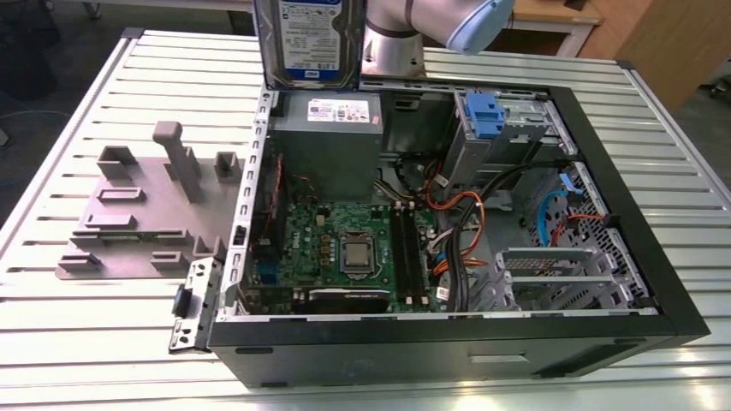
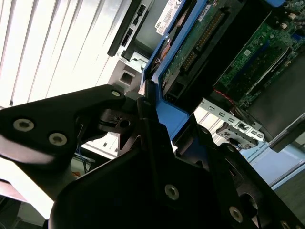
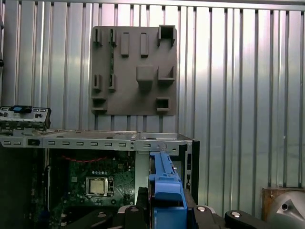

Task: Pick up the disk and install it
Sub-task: 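Pick up the disk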

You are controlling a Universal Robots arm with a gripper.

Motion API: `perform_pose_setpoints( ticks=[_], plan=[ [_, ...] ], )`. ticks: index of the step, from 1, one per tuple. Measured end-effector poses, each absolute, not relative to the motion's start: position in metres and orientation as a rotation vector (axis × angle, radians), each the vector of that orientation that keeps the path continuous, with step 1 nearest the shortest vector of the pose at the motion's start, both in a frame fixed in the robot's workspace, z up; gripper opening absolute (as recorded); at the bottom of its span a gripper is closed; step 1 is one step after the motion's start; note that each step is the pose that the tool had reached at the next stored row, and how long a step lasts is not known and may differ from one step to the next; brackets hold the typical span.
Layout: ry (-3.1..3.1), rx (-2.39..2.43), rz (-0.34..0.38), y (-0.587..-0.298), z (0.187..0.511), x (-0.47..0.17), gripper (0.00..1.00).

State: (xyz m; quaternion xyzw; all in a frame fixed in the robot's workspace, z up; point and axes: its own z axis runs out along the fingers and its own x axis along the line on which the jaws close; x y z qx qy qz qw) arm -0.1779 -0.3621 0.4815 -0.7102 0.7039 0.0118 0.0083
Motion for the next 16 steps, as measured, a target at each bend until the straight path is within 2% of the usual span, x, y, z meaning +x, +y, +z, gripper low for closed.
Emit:
perform_pose_setpoints(
  ticks=[16],
  plan=[
    [2.2,-2.219,0.037,-0.3696,0.4814,-0.1676,0.36]
  ],
)
